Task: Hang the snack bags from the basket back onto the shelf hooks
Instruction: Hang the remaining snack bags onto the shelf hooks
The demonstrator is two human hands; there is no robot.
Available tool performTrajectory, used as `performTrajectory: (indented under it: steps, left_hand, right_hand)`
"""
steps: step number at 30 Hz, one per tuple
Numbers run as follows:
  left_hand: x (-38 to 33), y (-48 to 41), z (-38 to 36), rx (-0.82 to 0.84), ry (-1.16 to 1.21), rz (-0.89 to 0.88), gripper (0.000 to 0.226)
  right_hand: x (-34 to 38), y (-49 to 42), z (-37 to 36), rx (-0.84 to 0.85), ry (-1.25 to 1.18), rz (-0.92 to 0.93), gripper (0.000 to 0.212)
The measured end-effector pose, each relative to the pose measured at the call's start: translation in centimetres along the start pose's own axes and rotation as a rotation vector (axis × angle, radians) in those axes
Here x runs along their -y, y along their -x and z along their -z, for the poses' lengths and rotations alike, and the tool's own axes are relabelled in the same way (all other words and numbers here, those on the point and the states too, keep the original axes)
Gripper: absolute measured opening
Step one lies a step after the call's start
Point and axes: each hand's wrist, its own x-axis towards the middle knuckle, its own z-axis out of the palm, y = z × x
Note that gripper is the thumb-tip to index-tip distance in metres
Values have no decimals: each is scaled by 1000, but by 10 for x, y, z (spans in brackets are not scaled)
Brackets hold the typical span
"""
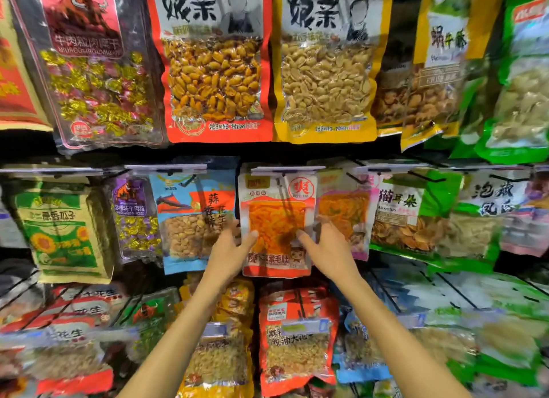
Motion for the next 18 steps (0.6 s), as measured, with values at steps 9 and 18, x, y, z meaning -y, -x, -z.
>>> performTrajectory:
  steps: [9,18]
  left_hand:
    - [4,-8,-34,-85,179,106,93]
    - [-6,-11,-42,-92,369,29,40]
  right_hand:
    - [-12,-7,-24,55,-517,-131,72]
    - [-6,-19,-37,86,-544,-158,85]
